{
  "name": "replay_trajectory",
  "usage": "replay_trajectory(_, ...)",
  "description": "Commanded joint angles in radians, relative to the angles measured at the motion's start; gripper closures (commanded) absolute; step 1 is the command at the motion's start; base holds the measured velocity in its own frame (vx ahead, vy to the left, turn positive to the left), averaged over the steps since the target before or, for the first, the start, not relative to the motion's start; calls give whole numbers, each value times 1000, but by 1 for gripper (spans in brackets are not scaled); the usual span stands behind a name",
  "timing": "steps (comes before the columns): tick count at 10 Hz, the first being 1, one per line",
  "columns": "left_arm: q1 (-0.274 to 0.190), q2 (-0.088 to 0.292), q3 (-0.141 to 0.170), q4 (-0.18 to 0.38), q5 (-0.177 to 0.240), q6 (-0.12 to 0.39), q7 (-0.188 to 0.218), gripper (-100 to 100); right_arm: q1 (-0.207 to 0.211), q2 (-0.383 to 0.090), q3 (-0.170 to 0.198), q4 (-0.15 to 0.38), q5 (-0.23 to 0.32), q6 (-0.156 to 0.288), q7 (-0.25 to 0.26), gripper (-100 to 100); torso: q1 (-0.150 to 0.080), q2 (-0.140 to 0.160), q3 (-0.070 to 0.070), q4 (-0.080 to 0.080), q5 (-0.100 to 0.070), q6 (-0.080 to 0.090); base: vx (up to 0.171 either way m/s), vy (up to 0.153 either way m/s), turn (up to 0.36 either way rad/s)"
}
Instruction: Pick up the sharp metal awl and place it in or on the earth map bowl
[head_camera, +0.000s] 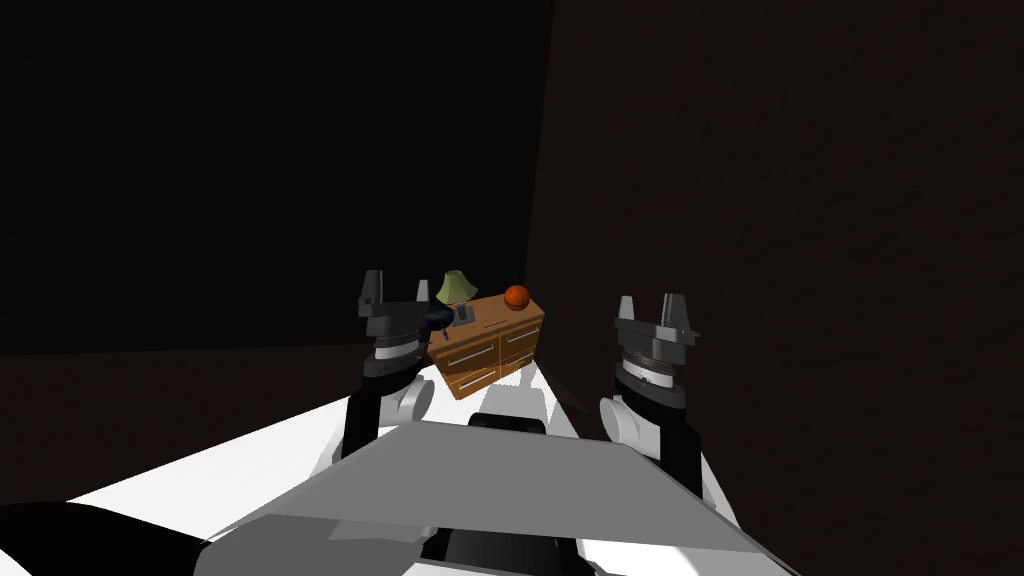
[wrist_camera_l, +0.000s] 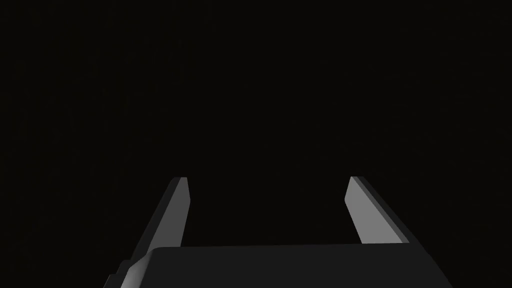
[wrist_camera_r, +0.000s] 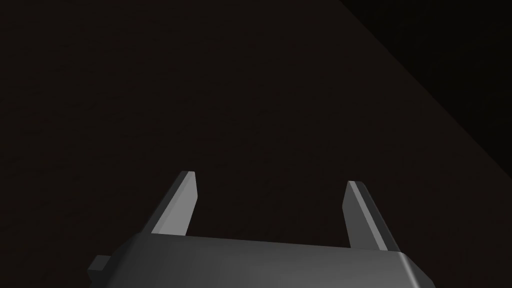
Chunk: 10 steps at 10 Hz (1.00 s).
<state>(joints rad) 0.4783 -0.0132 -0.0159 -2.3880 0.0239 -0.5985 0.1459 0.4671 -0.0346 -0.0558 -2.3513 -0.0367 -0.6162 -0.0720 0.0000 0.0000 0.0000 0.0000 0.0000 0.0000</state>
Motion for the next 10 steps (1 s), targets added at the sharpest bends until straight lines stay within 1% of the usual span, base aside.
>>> replay_trajectory(1, -11, 41, 12, 8, -4, 28, 24, -100, 0, 0, 0, 0, 0, 0, 0, 0, 0, 0, 0, 0, 0, 0, -1, -8, 22)
replay_trajectory(4, -38, 97, 41, 27, -14, 96, 82, -100, 0, 0, 0, 0, 0, 0, 0, 0, -1, 0, 0, 0, 0, 0, -1, -19, 28)
replay_trajectory(7, -78, 142, 83, 55, -26, 183, 165, -100, 0, 0, 0, 0, 0, 0, 0, 0, -2, -1, 0, 0, 0, 0, 7, -31, 40)
replay_trajectory(8, -78, 142, 83, 55, -26, 197, 166, -100, 0, 0, 0, 0, 0, 0, 0, 0, -2, -1, 0, 0, 0, 0, 8, -28, 17)
replay_trajectory(9, -94, 154, 99, 67, -30, 228, 199, -100, 0, 0, 0, 0, 0, 0, 0, 0, -2, -1, 0, 0, 0, 0, 13, -25, 30)
replay_trajectory(10, -94, 154, 99, 67, -30, 237, 199, -100, 0, 0, 0, 0, 0, 0, 0, 0, -2, -1, -1, 0, 0, 0, 12, -17, 19)
